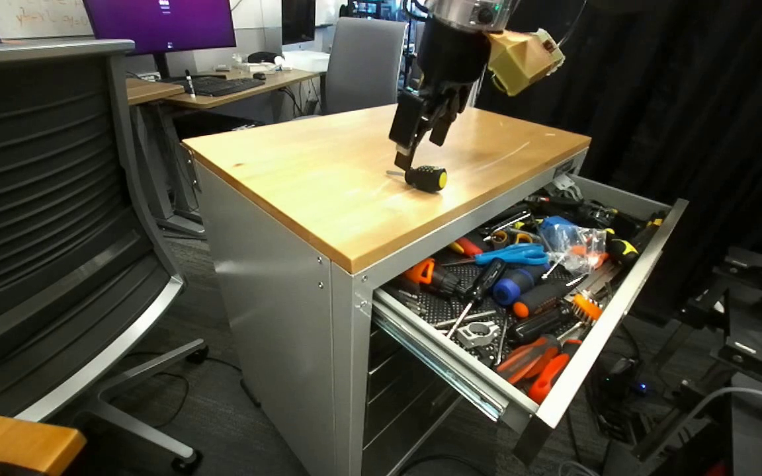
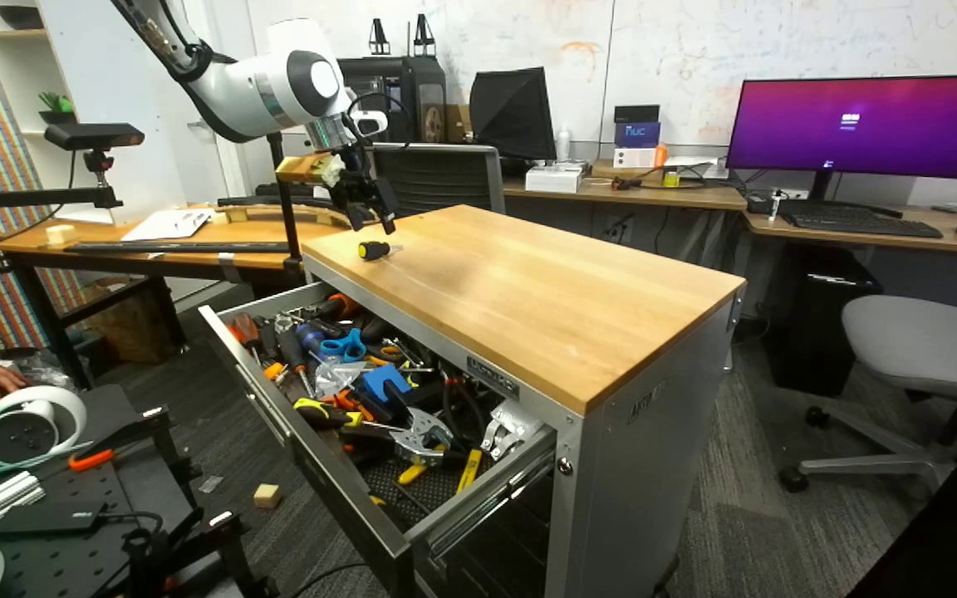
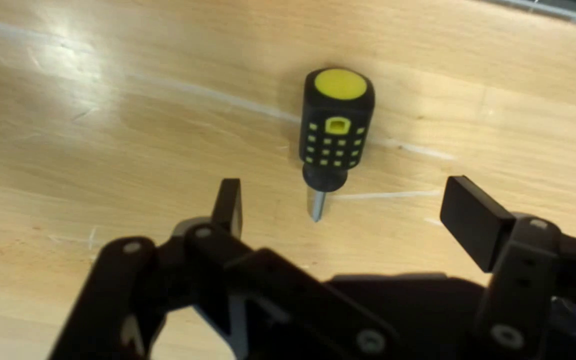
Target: Put the screwdriver in the drawer.
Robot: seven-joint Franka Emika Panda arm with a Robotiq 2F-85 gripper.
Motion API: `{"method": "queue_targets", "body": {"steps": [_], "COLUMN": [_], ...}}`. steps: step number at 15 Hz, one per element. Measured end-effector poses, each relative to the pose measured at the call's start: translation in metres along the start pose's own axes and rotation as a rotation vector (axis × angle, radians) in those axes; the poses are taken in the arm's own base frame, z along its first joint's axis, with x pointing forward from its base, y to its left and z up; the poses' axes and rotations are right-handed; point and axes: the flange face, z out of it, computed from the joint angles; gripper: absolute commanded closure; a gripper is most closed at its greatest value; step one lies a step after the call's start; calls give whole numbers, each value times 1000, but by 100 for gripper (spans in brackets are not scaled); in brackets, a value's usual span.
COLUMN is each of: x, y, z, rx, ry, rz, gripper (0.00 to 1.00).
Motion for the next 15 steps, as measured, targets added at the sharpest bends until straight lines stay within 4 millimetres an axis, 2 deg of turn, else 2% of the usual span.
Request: {"method": "queue_targets", "body": {"steps": [7,8,9,15], "x": [2,1,0,-1], "y": [2,1,1,1], "z": [20,21,23,23], "rx": [-56,-57,-58,-35], "ry": [-5,-11,-18,-41], "rz": [112,124,134,185], "gripper": [0,25,26,73]}}
